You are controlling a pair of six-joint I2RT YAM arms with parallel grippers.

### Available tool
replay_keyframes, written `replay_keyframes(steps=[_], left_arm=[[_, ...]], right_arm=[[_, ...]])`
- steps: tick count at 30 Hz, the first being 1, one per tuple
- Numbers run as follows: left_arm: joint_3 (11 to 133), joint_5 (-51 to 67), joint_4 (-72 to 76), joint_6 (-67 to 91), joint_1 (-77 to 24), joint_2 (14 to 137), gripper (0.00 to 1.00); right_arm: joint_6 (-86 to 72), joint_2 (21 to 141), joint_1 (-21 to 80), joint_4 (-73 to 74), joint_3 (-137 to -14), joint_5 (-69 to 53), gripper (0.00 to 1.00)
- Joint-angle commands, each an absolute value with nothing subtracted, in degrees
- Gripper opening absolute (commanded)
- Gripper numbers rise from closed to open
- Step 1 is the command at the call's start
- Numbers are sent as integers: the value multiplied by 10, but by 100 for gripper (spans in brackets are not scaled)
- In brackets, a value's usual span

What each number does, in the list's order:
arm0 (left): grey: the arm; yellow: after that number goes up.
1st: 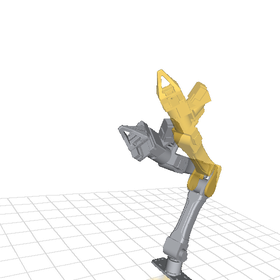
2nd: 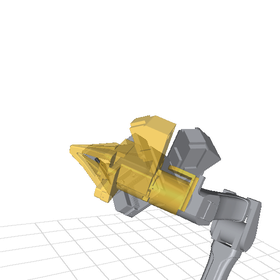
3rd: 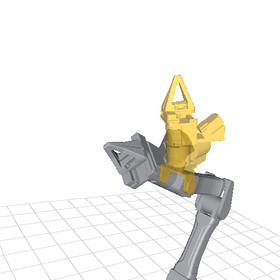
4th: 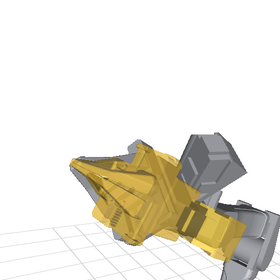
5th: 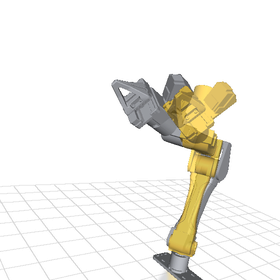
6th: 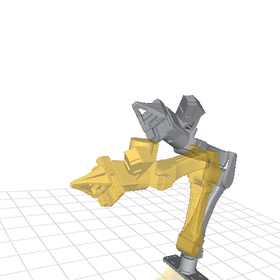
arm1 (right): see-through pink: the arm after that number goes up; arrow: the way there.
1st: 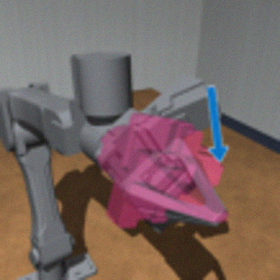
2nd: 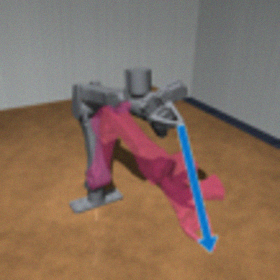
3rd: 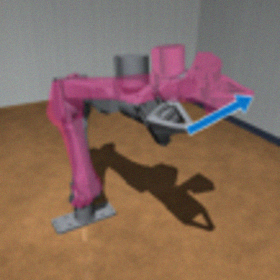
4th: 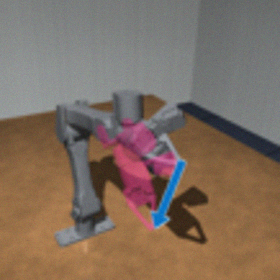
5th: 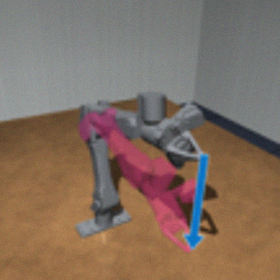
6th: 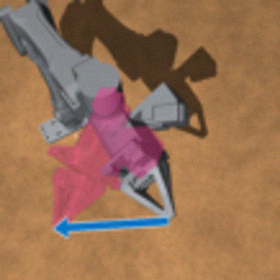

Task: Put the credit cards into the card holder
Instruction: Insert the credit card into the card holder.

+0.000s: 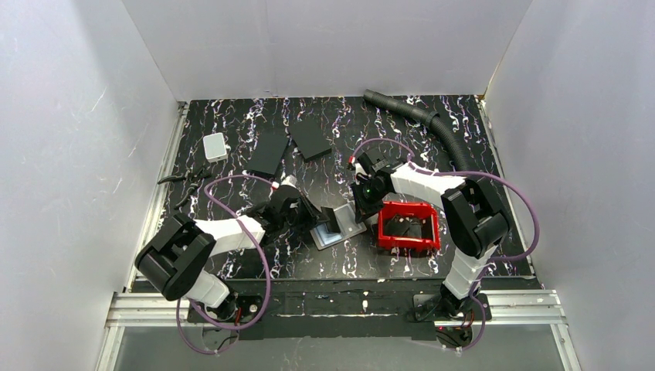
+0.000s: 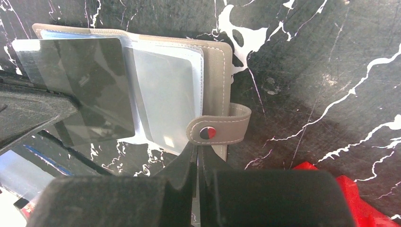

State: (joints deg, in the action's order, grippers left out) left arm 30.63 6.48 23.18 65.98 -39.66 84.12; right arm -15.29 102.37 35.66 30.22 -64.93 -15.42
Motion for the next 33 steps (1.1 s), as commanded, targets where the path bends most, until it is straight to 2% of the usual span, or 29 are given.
replay_keyframes(steps=[1, 14, 24, 33], left_arm=[[293, 31, 251, 683, -403, 841, 0], [276, 21, 276, 731, -416, 858, 0], [277, 71, 279, 772, -417, 871, 0], [272, 71, 280, 747, -416, 865, 0]], right_arm=[[-162, 1022, 358, 284, -630, -166, 6], [-171, 1022, 363, 282, -634, -163, 6], [-169, 1022, 367, 286, -640, -163, 6], [-166, 1023, 369, 285, -639, -164, 6]])
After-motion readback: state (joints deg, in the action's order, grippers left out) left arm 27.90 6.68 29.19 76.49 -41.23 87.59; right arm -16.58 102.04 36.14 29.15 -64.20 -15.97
